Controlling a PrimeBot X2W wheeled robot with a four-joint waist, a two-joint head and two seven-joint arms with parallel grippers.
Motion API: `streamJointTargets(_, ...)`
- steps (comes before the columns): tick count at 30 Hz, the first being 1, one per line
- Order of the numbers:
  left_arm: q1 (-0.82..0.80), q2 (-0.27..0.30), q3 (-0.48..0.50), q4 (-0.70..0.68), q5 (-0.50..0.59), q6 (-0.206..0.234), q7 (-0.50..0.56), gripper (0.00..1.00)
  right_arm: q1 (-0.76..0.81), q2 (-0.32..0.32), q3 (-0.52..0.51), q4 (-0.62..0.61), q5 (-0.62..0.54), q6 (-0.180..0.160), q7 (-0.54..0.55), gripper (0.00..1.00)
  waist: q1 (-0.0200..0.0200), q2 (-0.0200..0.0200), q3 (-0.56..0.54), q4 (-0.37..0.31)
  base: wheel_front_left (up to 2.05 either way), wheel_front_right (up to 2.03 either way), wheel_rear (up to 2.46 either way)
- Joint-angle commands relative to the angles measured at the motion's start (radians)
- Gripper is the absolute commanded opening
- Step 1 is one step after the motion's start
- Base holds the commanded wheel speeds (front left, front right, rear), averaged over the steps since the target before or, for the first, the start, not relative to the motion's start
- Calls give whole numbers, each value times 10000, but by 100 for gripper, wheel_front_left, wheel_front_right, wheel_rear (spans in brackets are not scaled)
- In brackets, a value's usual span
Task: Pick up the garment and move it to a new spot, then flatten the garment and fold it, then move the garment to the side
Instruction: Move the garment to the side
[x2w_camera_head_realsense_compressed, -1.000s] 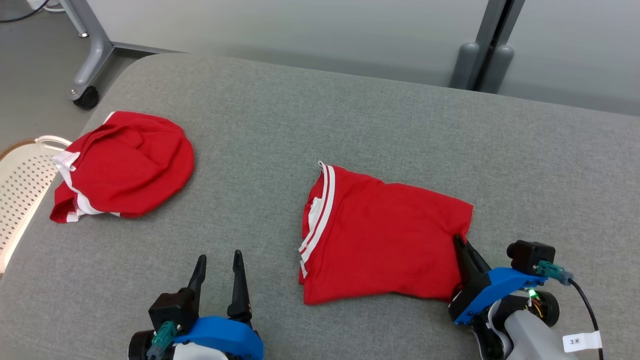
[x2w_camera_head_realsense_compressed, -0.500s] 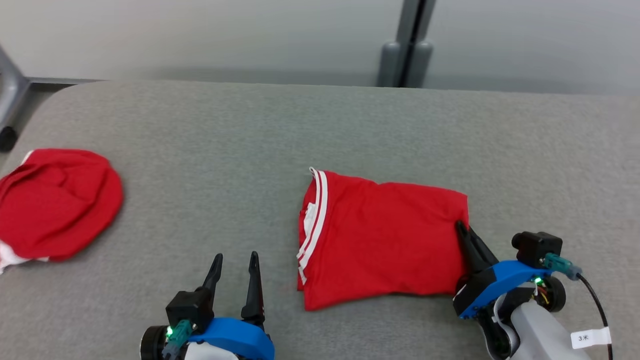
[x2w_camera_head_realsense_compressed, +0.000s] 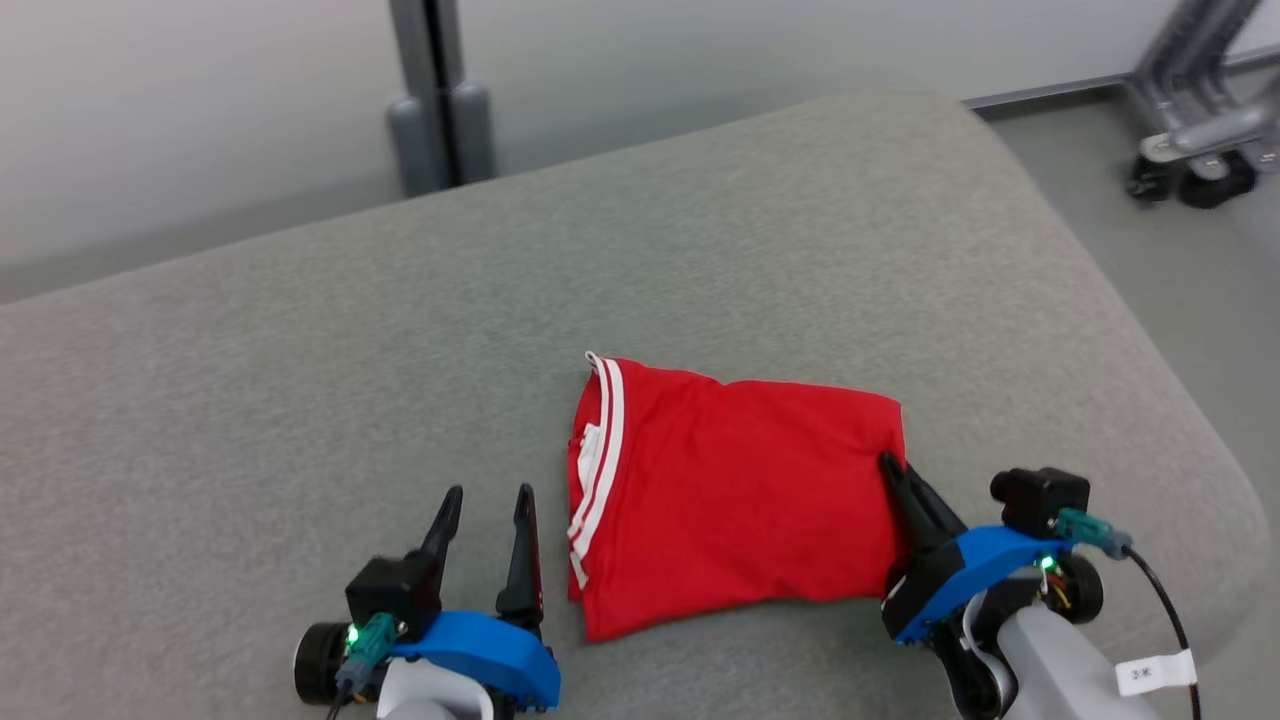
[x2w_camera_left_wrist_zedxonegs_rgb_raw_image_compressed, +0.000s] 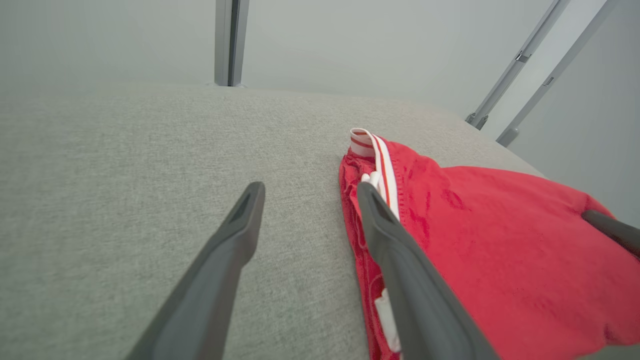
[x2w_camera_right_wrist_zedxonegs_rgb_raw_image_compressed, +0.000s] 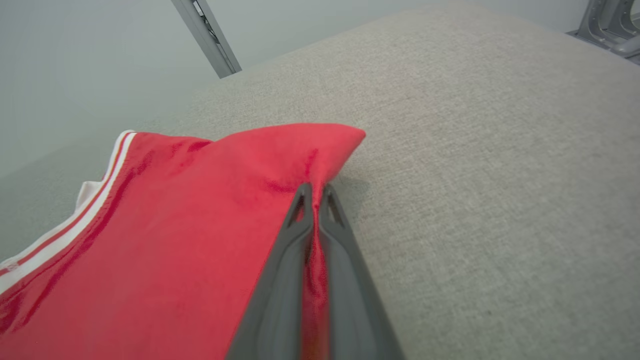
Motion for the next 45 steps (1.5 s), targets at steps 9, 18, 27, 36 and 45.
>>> streamJointTargets(9,-609,16,-167,280,279,-100,-25,100,-508,-309,95,-38,160,2,0,0,-1,-2,217,-1182,0,0,0)
streamJointTargets(18,-1146,9,-323,489,587,-109,-27,100,-2046,-1521,167,558,-664,2,-2,0,-1,-2,1121,-22,0,0,0)
streamJointTargets(27,-1529,1,-285,271,955,45,-25,100,-3739,-3428,-1460,1927,-2042,2,0,0,-1,-2,2049,1463,0,0,0)
streamJointTargets(36,-1639,7,-365,71,1018,147,-25,100,-4146,-4757,-3849,2803,-3415,0,0,0,-1,-2,2468,2297,0,0,0)
streamJointTargets(45,-1520,29,-263,131,1099,216,-8,100,-3905,-4706,-6724,2392,-5271,2,0,100,-1,-2,2554,2520,0,0,0)
